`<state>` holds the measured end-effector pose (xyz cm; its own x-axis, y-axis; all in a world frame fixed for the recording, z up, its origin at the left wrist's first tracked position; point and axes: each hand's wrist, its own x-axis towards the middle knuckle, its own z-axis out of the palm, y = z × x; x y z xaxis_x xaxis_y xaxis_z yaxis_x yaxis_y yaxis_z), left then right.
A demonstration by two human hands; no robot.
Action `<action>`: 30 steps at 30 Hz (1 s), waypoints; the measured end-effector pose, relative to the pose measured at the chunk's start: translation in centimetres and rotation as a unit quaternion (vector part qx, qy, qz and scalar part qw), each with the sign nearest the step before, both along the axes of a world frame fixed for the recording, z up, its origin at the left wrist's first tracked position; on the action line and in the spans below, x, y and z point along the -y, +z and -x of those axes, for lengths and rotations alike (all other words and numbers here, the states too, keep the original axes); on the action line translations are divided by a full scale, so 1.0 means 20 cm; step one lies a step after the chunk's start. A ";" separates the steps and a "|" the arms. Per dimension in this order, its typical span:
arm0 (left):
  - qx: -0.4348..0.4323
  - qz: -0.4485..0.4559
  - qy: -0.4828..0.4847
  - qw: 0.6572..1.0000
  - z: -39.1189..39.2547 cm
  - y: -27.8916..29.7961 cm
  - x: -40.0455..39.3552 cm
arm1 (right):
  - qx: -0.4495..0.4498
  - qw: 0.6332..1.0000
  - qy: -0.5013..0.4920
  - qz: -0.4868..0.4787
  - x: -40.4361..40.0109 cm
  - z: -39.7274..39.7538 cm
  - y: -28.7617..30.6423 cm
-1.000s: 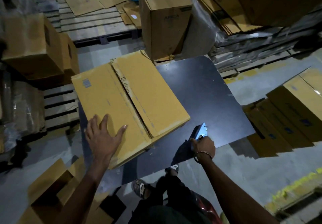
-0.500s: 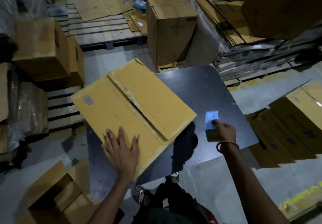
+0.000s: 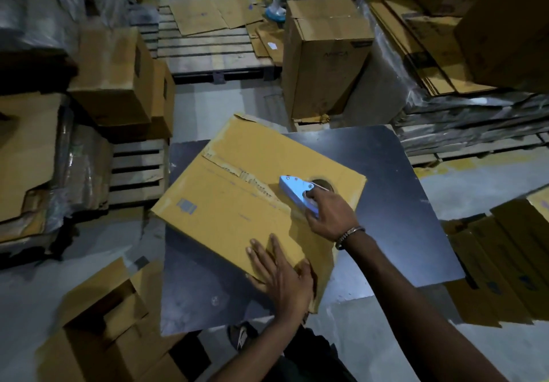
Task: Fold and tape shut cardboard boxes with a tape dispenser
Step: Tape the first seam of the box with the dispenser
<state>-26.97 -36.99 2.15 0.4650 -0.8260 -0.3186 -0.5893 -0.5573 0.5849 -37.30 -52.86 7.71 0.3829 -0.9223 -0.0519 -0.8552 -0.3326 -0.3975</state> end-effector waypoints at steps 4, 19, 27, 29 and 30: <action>-0.111 -0.022 0.121 0.986 -0.12 0.09 0.14 | -0.092 0.995 0.021 0.042 0.02 -0.01 -0.08; -0.439 0.044 0.078 0.894 -0.55 0.49 0.71 | 0.270 0.909 0.077 -0.309 0.31 0.12 0.19; -0.514 0.028 0.059 0.855 -0.74 0.37 0.73 | 0.261 0.885 0.085 -0.375 0.40 -0.05 0.25; -0.501 0.008 0.050 0.864 -0.80 0.36 0.75 | 0.259 0.883 0.084 -0.383 0.40 -0.08 0.24; -0.491 0.005 0.053 0.870 -0.84 0.36 0.76 | 0.261 0.881 0.085 -0.386 0.40 -0.11 0.24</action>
